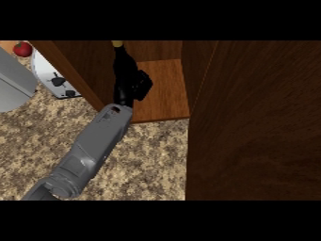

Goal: Pick up the wine, place it into the cabinet and close the cabinet

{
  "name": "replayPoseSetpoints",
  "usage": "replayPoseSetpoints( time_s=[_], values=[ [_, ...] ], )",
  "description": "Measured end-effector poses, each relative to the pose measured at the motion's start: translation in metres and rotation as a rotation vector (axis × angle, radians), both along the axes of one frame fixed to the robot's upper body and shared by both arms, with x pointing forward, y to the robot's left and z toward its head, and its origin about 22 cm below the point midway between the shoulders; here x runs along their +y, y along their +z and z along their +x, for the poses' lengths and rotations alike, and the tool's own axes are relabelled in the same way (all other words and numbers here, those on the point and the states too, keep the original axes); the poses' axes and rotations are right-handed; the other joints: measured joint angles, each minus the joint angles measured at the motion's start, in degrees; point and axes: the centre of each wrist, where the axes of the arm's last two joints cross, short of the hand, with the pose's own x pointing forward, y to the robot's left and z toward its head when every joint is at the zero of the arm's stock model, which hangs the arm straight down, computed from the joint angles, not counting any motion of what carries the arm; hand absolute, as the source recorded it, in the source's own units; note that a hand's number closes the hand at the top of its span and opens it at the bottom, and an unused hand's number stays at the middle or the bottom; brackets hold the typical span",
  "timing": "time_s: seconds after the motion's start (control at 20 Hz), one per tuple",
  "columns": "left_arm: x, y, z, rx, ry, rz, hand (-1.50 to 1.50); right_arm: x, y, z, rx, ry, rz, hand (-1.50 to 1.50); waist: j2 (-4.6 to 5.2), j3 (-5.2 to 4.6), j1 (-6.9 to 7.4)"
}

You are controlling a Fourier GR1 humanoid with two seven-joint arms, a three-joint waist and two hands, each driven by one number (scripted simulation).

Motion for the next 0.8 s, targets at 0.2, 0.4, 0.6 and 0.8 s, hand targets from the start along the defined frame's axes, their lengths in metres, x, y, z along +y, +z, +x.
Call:
replayPoseSetpoints(
  time_s=[0.2, 0.4, 0.6, 0.8],
  values=[
    [-0.002, 0.009, 0.007, -0.043, -0.023, 0.109, 1.5, -0.001, -0.001, -0.001, -0.004, 0.009, 0.005, -1.5, -0.03, 0.04, -0.15],
    [-0.008, 0.019, 0.013, -0.074, -0.039, 0.207, 1.5, 0.0, -0.001, 0.0, -0.004, 0.027, 0.006, -1.5, 0.08, 0.07, -1.0],
    [-0.013, 0.027, 0.017, -0.089, -0.044, 0.253, 1.5, -0.002, -0.003, 0.0, -0.008, 0.037, 0.005, -1.5, 0.17, 0.08, -1.54],
    [-0.017, 0.031, 0.017, -0.094, -0.036, 0.254, 1.5, -0.003, -0.002, 0.001, -0.016, 0.045, 0.009, -1.5, 0.15, 0.07, -1.8]
  ],
)
